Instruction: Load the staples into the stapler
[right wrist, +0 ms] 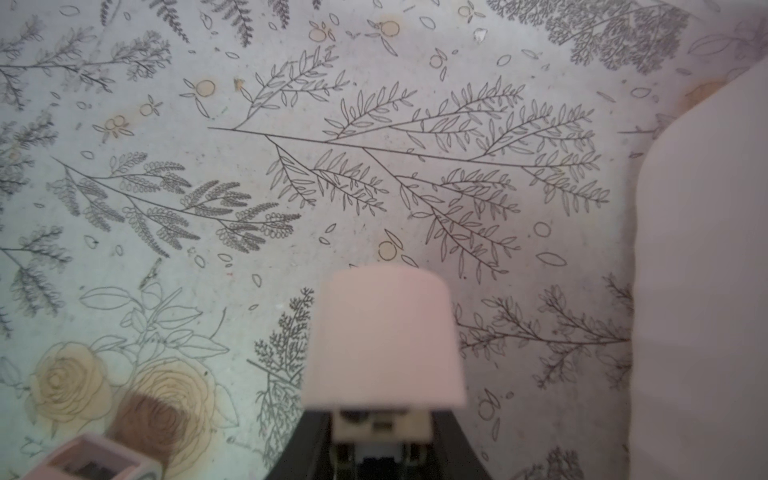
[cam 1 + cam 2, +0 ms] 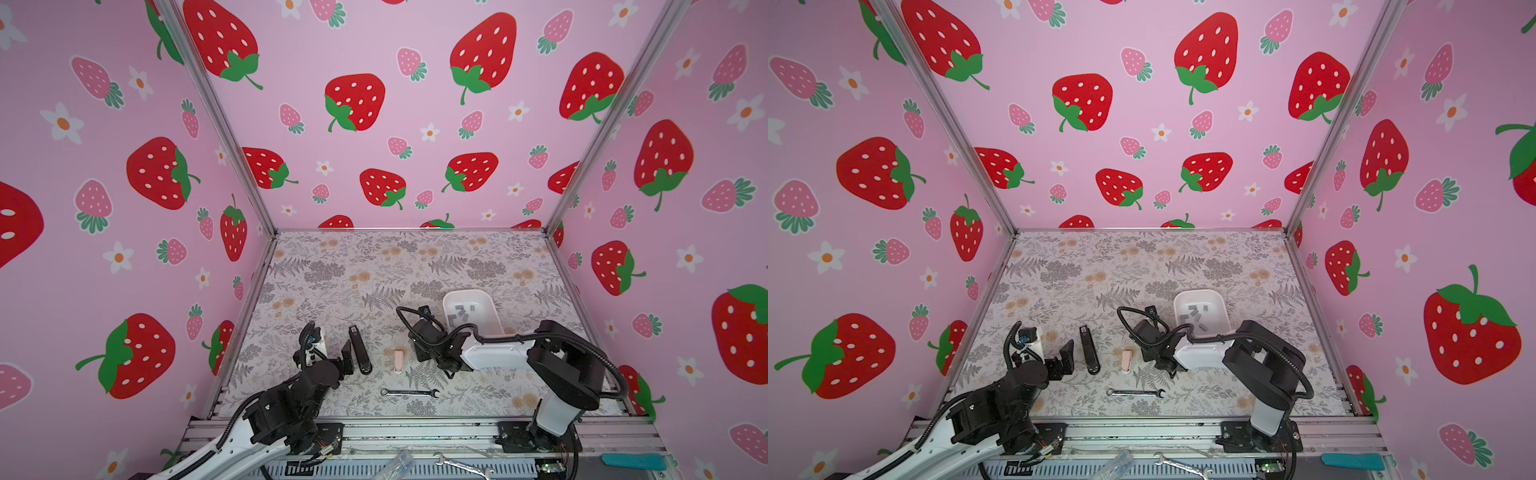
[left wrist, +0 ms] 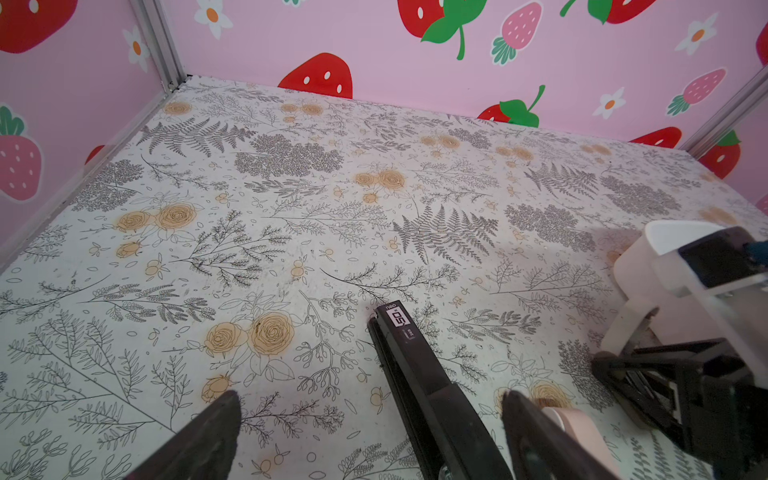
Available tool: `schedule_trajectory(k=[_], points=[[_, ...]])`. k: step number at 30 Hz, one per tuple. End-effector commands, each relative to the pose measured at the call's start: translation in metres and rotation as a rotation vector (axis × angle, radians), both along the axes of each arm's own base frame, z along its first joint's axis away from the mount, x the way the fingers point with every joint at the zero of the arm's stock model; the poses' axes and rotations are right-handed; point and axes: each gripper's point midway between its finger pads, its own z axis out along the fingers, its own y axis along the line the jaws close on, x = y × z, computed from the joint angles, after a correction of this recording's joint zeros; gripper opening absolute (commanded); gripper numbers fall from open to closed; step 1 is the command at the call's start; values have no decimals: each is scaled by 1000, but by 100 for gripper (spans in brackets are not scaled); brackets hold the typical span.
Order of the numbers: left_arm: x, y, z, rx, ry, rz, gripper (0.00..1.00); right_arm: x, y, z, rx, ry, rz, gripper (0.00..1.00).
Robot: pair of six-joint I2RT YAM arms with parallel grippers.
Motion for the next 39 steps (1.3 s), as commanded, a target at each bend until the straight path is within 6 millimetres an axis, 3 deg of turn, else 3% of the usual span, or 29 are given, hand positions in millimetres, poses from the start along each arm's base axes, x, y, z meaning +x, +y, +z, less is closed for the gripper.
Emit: schedule_trajectory(k=[1,5,10,16,22,25,29,35,39], points=[[2,5,9,-11,-28,36,99,-6,-1,-14,-33,55,20,27],[2,4,9,-15,-31,31,99,-3,0,-9,-35,38,25,36],[2,5,9,-19,-34,30,99,-1,4,13,12,1,32,43],[2,4,10,-18,-39,24,99,1,7,52,77,-66,48,49],[1,-2,16,-20,-62,-25,99,-1,0,107,215,-194,75,57],[-1,-8,29,-52,-111,-77,99,1,-11,134,272,-296,72,61],[-6,-20,63,-143,-234,-183,99,6,-34,159,300,-452,66,70],[-11,-21,113,-144,-371,-235,99,27,-80,178,216,-604,-15,74],[-7,-21,142,-75,-413,-225,99,44,-118,177,179,-664,-92,76]])
